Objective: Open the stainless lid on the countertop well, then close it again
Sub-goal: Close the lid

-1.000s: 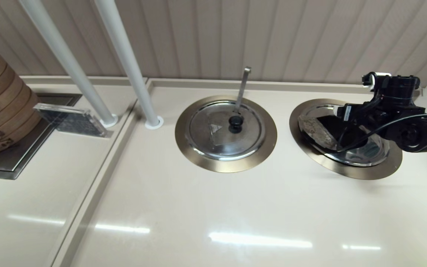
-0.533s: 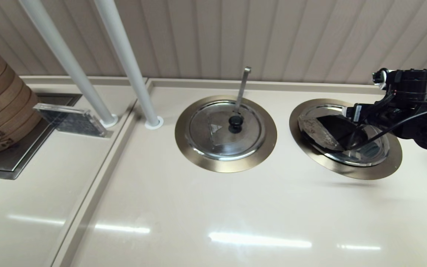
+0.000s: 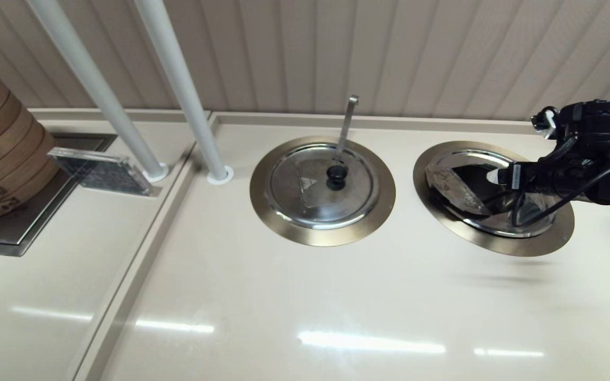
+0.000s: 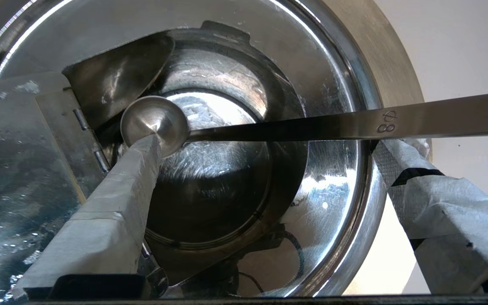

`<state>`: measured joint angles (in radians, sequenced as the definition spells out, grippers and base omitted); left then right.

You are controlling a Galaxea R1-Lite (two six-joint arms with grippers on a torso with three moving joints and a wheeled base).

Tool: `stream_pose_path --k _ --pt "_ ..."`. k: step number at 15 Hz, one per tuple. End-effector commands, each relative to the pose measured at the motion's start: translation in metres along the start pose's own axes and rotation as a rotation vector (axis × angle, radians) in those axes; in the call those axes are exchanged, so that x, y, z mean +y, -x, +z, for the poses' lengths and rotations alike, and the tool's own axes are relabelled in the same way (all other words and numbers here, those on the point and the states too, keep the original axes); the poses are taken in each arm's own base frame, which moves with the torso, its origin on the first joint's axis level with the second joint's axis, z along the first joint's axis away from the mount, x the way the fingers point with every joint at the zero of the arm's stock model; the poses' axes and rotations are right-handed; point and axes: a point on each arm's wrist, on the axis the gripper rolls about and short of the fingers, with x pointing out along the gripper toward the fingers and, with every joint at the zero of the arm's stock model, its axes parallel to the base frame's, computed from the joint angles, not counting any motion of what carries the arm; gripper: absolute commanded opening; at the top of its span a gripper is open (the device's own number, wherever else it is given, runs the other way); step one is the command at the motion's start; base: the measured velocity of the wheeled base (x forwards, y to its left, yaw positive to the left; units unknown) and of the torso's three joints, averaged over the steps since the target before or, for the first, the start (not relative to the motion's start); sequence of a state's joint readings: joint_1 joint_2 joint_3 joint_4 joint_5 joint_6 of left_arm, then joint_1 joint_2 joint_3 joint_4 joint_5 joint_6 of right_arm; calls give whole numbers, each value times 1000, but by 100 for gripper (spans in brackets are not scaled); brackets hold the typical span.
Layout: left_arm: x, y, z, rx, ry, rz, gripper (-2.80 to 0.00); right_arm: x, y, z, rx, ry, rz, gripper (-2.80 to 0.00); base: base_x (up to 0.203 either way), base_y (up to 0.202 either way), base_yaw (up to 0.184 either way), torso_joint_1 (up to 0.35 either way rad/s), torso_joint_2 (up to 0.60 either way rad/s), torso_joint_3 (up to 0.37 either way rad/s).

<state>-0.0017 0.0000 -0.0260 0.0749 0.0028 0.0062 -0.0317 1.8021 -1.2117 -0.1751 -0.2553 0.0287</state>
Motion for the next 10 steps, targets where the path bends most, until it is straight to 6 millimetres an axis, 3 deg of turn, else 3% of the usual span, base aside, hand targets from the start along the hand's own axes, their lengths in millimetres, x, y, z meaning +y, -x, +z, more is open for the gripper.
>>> stream_pose_path --k 1,3,7,10 --pt "0 0 0 0 0 0 -280 0 -4 -4 17 5 -2 0 0 0 0 0 0 0" --pt "0 0 0 0 0 0 -280 -1 -2 -5 32 12 -5 0 0 0 0 0 0 0" --pt "0 0 0 0 0 0 -280 -3 39 8 49 16 86 0 0 0 0 0 0 0" --pt "0 0 0 0 0 0 -280 -4 48 10 46 11 104 0 0 0 0 0 0 0"
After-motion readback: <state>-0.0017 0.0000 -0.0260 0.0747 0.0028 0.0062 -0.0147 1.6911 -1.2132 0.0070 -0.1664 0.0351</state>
